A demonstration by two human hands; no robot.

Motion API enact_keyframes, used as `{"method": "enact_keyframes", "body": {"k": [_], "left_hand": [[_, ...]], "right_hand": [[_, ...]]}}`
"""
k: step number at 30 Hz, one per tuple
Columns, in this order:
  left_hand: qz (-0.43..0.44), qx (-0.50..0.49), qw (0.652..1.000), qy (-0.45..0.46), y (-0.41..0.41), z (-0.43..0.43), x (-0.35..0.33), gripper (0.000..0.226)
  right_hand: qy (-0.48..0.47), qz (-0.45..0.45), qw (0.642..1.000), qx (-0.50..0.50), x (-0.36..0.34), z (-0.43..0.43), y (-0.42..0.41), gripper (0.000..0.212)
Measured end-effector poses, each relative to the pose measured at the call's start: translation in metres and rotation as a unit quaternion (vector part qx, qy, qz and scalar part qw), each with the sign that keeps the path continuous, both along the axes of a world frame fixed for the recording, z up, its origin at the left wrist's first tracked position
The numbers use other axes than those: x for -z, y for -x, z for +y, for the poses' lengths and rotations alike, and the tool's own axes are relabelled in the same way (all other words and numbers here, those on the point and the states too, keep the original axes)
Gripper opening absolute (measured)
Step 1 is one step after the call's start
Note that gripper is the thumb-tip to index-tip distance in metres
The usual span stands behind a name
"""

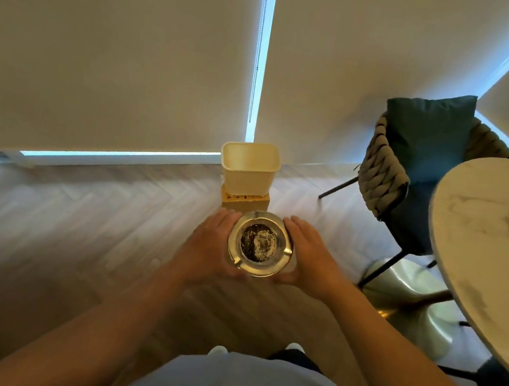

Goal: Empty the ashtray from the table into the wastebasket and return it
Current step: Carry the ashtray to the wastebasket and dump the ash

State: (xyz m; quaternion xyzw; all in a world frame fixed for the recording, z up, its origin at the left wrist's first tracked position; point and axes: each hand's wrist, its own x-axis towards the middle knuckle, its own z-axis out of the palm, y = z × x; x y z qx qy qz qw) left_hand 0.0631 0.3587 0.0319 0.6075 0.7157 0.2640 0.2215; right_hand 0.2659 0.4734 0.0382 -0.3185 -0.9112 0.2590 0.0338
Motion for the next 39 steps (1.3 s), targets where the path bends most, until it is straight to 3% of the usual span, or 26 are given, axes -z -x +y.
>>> {"method": "enact_keyframes", "body": {"k": [5,13,16,23,31,39], "left_hand": [[-0.007,-0.029,1.0,0.008,0.015,-0.013,0.003,0.101],[-0.007,-0.062,0.998,0.024,0.026,0.004,0.011,0.104],[0.004,-0.071,0.997,0.035,0.03,0.026,0.015,0.104],[-0.005,-0.101,0.993,0.059,0.043,0.103,0.019,0.103],[-0.024,-0.125,0.99,0.055,0.06,0.173,0.022,0.108],[-0.028,-0.114,0.991,0.061,0.109,0.222,0.025,0.1]], "right_hand": [[0.001,0.021,0.999,-0.044,0.004,0.0,0.022,0.115],[0.038,-0.046,0.997,-0.056,0.014,0.03,0.048,0.124],[0.045,-0.064,0.995,-0.065,0.017,0.054,0.056,0.125],[0.043,0.007,0.994,-0.096,0.017,0.134,0.071,0.117],[0.04,-0.029,0.992,-0.114,0.021,0.215,0.093,0.124],[0.049,-0.031,0.994,-0.093,0.024,0.256,0.138,0.122]]}}
